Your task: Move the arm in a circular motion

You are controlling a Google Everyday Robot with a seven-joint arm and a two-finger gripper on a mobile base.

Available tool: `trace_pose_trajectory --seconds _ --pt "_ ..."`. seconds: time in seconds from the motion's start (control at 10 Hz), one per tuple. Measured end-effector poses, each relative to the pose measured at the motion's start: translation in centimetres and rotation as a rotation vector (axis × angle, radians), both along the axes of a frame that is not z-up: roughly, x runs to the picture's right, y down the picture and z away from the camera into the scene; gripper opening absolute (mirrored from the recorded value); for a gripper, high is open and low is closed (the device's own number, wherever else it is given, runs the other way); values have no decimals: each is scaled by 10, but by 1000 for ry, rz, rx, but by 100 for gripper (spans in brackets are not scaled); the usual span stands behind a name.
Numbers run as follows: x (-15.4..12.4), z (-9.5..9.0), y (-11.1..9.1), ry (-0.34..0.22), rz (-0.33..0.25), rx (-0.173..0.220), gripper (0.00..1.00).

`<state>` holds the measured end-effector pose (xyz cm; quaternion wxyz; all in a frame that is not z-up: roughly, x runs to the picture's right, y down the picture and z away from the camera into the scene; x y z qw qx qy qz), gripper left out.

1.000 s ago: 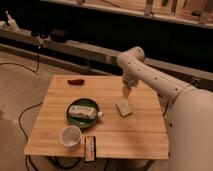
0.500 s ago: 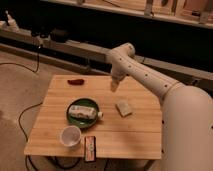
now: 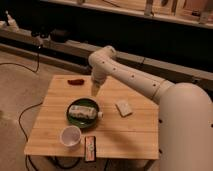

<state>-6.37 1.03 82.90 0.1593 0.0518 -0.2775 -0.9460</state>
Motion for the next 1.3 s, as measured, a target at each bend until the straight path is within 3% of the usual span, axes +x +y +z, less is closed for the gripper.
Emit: trace_pose_trajectory --seconds 0.2,0.4,0.5,0.6,0.9,1.1,1.2,1.3 --pt "-45 -39 24 -92 -97 -1 62" --pt "-64 -78 53 -122 -118 -39 62" --pt "-60 -93 68 -101 -102 -71 62" --pt "-50 -103 81 -64 -75 -104 62" --pt "51 -130 149 189 102 -253 62" --pt "100 -152 174 298 157 -284 62" --pt "128 -162 179 360 185 -284 62" --pt "142 -165 179 388 199 -278 62"
